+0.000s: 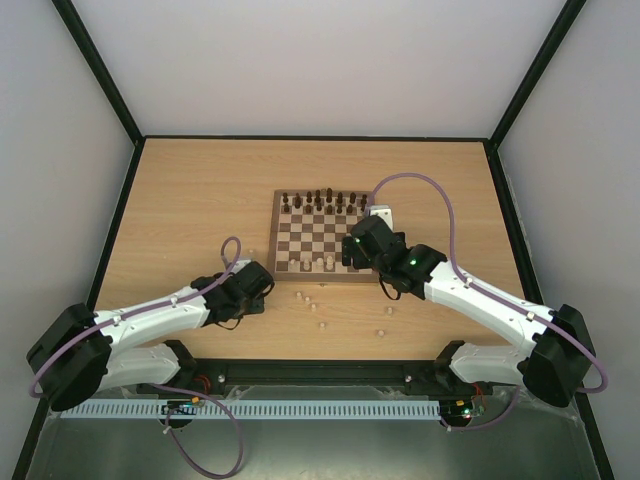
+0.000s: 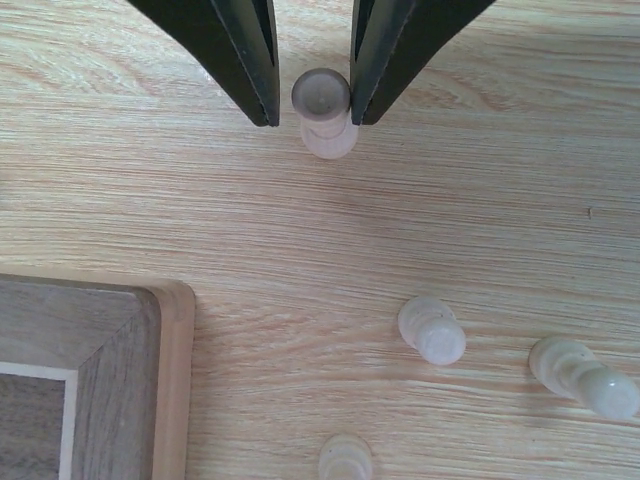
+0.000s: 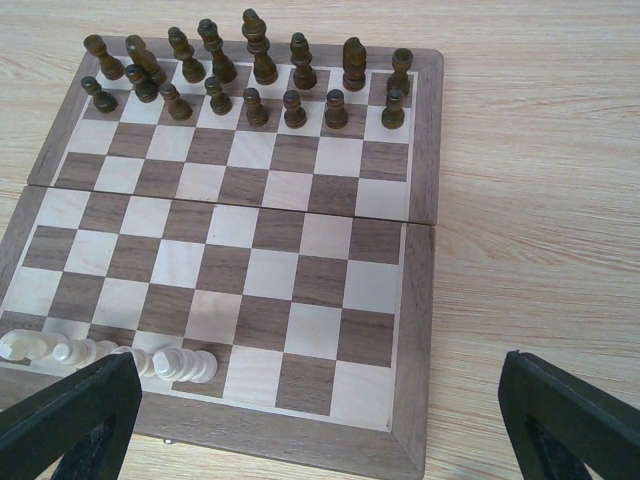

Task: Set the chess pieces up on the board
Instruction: Pick up the chess piece at the center of the board.

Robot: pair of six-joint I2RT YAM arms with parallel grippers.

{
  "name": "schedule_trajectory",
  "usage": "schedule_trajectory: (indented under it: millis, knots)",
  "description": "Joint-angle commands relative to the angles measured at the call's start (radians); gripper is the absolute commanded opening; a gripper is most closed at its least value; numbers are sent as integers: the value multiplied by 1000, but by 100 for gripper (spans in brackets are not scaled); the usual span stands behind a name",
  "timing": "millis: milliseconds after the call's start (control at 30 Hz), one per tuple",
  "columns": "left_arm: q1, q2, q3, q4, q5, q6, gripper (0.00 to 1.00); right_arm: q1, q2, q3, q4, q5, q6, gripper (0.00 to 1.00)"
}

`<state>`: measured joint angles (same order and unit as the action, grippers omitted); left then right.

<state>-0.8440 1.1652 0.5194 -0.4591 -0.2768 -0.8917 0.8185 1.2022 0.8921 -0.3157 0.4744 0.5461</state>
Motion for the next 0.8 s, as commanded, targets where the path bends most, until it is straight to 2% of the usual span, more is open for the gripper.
schedule_trajectory:
  millis: [0, 133, 167, 333, 533, 767]
  knots:
    - [-5, 2, -18, -24, -9, -7, 22, -3, -15, -11, -5, 2, -3, 99]
    - [-5, 13, -2, -26, -23, -1, 4, -2, -15, -11, -5, 0, -3, 99]
    - [-5, 18, 6, -28, -27, 2, 2, -4, -15, -11, -3, -2, -3, 98]
    - [-6, 46, 57, -31, -36, 27, 2, -3, -12, -11, -4, 5, -3, 99]
    - [-6, 70, 185, -68, -44, 84, 2, -3, -12, -13, -5, 13, -3, 99]
    - [-4, 169, 307, -65, -37, 148, 3, -3, -6, -12, -6, 26, 0, 99]
